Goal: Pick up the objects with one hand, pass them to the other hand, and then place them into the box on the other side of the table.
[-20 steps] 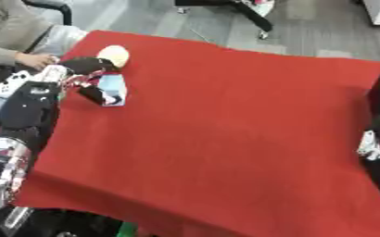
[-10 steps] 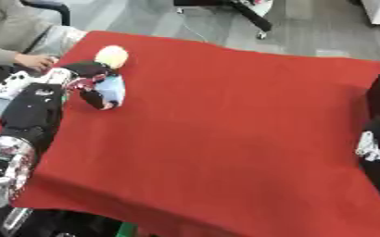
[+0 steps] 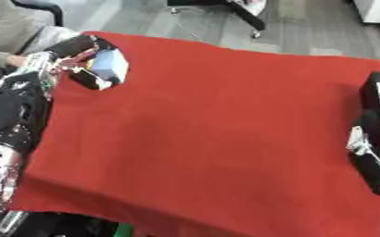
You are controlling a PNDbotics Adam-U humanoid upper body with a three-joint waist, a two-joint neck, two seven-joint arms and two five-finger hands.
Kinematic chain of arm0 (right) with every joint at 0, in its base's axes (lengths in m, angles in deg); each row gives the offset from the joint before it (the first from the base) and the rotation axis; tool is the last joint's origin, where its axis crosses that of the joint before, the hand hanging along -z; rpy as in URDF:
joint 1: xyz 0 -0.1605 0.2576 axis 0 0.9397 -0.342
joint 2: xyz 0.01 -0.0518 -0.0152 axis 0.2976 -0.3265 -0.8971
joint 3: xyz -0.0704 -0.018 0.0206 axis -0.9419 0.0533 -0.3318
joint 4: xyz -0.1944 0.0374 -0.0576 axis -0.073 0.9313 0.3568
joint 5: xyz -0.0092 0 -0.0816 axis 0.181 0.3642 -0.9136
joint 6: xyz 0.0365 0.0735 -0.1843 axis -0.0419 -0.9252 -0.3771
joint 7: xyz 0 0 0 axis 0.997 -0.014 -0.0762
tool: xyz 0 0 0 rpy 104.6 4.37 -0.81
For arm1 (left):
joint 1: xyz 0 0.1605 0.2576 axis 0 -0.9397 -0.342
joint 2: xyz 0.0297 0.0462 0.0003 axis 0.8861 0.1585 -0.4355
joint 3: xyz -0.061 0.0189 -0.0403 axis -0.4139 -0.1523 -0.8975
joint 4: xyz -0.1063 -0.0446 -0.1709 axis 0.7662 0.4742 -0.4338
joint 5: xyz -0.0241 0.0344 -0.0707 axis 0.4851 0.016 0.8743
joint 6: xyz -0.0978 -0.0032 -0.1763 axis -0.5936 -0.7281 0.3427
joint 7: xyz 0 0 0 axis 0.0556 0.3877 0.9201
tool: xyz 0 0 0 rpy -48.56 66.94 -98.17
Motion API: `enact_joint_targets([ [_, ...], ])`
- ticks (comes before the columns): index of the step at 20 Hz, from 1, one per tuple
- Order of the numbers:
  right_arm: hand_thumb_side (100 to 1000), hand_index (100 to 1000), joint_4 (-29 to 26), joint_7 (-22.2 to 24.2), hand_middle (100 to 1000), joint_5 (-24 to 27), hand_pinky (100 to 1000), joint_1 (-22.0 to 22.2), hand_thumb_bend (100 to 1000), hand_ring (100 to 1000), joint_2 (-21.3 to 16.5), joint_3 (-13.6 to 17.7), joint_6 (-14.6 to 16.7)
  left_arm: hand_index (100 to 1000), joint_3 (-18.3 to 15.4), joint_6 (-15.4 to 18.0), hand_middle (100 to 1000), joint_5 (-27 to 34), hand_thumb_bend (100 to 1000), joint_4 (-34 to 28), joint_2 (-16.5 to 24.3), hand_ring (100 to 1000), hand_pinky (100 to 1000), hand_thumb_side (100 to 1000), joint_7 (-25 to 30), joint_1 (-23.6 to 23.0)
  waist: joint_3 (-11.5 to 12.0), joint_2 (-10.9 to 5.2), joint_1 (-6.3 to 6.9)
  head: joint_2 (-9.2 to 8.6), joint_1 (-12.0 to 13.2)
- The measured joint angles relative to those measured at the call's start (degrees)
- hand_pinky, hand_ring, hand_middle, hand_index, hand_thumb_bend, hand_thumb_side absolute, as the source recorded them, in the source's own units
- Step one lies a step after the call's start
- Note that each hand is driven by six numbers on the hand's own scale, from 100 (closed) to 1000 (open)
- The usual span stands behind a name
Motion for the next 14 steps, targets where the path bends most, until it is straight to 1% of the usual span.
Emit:
enact_joint_targets([
  [1, 168, 915, 0.0, 0.7, 823, -0.4, 685, -0.5, 100, 933, 0.0, -0.2, 0.5, 645, 0.7, 0.6, 429, 5.5, 100, -2.0, -0.8, 454, 630, 262, 3.3, -0.5, 0.0, 0.00, -0.20, 0.00, -1.2],
  [2, 158, 918, 0.0, 1.6, 826, -0.9, 691, -1.1, 100, 929, 0.0, -0.3, 1.0, 639, 1.4, 0.0, 424, 11.3, 100, -4.1, -1.8, 448, 624, 270, 6.4, -1.0, 0.0, 0.00, -0.38, 0.00, -2.5],
  [4, 164, 923, 0.0, 3.8, 832, -1.9, 704, -2.6, 100, 922, 0.0, -0.6, 2.2, 633, 2.8, -5.2, 419, 23.3, 100, -8.5, -4.3, 443, 618, 292, 11.5, -2.3, 0.0, 0.00, -0.74, 0.00, -5.1],
  [6, 176, 928, 0.0, 6.3, 839, -3.0, 718, -4.3, 100, 917, 0.0, -1.0, 3.8, 633, 4.2, -11.7, 421, 34.8, 100, -12.9, -7.0, 445, 616, 400, 18.0, -3.5, 0.0, 0.00, -1.10, 0.00, -7.2],
  [7, 188, 930, 0.0, 7.7, 842, -3.6, 723, -5.3, 100, 915, 0.0, -1.2, 4.7, 630, 5.0, -14.8, 419, 39.7, 100, -14.9, -8.4, 442, 613, 431, 21.1, -4.2, 0.0, 0.00, -1.23, 0.00, -8.2],
  [8, 188, 930, 0.0, 9.1, 842, -4.0, 723, -6.3, 100, 915, 0.0, -1.5, 5.6, 630, 6.0, -17.5, 419, 43.7, 100, -16.9, -9.8, 442, 613, 431, 23.8, -4.8, 0.0, 0.00, -1.33, 0.01, -9.0],
  [9, 188, 930, 0.0, 10.4, 842, -4.4, 723, -7.2, 100, 915, 0.0, -1.6, 6.5, 630, 7.0, -19.7, 419, 46.9, 100, -18.7, -11.1, 442, 613, 431, 25.9, -5.4, 0.0, 0.01, -1.40, 0.01, -9.6],
  [10, 224, 938, 0.0, 11.5, 850, -4.6, 743, -7.7, 102, 913, 0.0, -1.7, 7.2, 625, 7.8, -21.4, 416, 49.3, 100, -20.3, -12.1, 439, 609, 523, 27.7, -5.8, -0.1, 0.02, -1.43, 0.01, -10.1],
  [11, 232, 942, 0.0, 12.6, 855, -4.8, 751, -8.4, 179, 914, 0.0, -2.0, 8.0, 623, 8.8, -22.8, 416, 51.3, 100, -21.6, -13.0, 438, 608, 545, 29.1, -6.1, -0.1, 0.04, -1.44, 0.01, -10.6],
  [12, 233, 943, 0.0, 13.9, 856, -5.0, 752, -9.6, 189, 914, 0.0, -2.5, 9.1, 623, 10.2, -24.1, 416, 53.2, 100, -22.8, -14.3, 438, 608, 549, 30.4, -6.5, -0.1, 0.07, -1.45, 0.01, -11.2],
  [13, 236, 949, 0.0, 15.3, 865, -5.1, 770, -10.7, 267, 917, 0.0, -3.0, 10.2, 623, 11.8, -25.3, 416, 54.9, 100, -23.9, -15.8, 438, 609, 574, 31.6, -6.7, -0.1, 0.17, -1.49, 0.01, -11.8],
  [14, 236, 949, 0.0, 16.7, 865, -5.2, 770, -11.6, 267, 917, 0.0, -3.4, 11.2, 623, 13.3, -26.3, 416, 56.4, 100, -24.8, -17.0, 438, 609, 574, 32.6, -6.8, -0.1, 0.30, -1.53, 0.01, -12.3],
])
